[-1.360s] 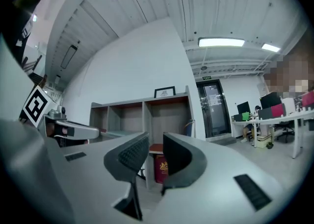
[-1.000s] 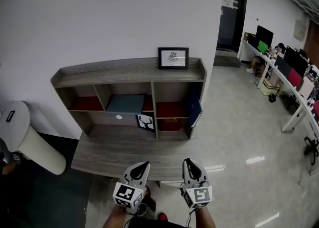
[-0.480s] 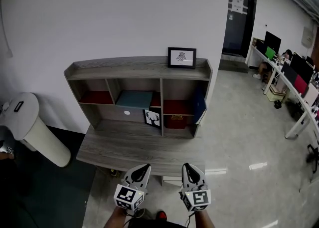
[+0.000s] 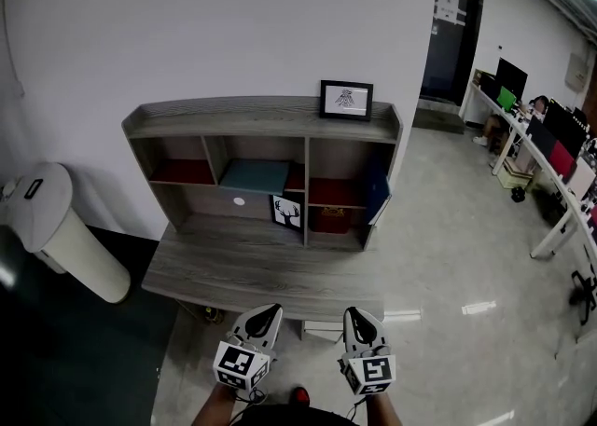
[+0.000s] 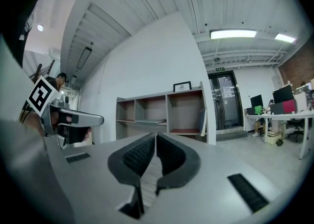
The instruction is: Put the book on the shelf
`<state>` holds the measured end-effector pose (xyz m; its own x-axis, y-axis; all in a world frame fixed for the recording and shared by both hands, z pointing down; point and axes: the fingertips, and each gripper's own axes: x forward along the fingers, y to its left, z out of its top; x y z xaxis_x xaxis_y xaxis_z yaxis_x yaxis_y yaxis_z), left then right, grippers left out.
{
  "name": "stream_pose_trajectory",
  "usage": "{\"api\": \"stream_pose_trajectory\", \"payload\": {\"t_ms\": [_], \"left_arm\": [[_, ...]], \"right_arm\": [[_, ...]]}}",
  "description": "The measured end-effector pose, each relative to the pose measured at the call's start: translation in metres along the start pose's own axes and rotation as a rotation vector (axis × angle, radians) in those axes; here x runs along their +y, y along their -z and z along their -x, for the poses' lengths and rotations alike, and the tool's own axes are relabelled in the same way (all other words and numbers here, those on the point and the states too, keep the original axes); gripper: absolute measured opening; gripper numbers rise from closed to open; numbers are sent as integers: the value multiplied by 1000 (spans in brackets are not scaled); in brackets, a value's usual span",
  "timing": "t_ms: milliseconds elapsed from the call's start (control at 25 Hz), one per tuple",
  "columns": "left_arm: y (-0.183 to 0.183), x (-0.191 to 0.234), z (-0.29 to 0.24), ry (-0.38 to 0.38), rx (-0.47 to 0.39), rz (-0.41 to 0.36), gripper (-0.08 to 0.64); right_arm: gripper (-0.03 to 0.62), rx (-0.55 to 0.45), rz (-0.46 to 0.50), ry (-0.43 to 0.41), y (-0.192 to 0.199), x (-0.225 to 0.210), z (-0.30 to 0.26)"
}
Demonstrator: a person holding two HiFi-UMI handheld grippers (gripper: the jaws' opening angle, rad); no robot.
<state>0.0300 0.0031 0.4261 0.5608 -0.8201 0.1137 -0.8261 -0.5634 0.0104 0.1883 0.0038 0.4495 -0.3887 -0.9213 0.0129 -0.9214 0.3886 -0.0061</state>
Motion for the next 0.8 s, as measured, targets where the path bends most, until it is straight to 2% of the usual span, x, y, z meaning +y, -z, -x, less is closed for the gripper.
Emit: {"api": "stream_pose_trajectory", "payload": {"t_ms": [800], "left_arm": [[1,14,14,-11,-5,9,5]], "right_arm": [[40,-4,3,-11,-2,21,-2]]}}
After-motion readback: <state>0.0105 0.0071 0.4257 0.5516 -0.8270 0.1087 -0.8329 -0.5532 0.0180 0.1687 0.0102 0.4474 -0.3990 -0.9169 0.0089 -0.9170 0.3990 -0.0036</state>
